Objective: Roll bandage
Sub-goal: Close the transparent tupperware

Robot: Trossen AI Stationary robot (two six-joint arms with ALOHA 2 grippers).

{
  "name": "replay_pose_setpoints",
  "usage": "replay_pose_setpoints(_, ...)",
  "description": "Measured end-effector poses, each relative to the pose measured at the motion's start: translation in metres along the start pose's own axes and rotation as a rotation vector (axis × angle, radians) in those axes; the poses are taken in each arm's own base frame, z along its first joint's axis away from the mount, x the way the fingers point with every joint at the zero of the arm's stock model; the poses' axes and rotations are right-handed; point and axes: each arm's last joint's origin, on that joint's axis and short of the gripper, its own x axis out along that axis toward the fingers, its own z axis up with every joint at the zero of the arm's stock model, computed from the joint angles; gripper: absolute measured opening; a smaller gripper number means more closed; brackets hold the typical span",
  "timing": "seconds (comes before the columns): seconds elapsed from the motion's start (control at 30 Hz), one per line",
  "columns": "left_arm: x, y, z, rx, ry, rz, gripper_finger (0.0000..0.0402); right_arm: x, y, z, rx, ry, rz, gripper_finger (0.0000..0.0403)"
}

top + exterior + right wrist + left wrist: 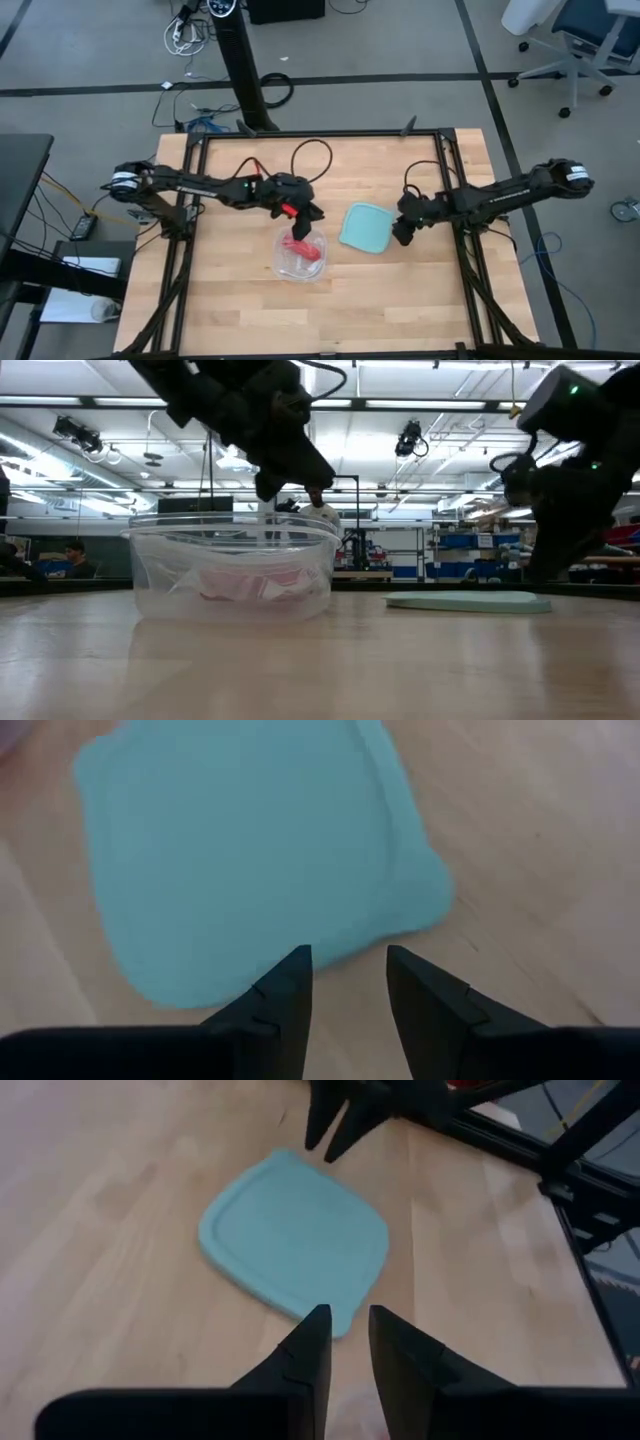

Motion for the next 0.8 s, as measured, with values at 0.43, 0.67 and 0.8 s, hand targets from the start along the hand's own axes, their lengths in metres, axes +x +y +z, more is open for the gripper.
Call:
replay_pose_setpoints(0.43,0.019,0.007,0.012,0.054,0.021,-0.029,0.0076,0.012,-0.03,0.014,0.197,0.054,0.099,0.0128)
replay_pose_setpoints(0.67,0.018,0.009,0.005,0.054,0.099,-0.018,0.0076,0.015,-0.041,0.024,0.205,0.036,0.128,0.0128)
replay_pose_setpoints(0.8,0.018,0.009,0.003,0.062,0.114,-0.015,0.0076,0.018,-0.049,0.028,0.217,0.048,0.138,0.0128)
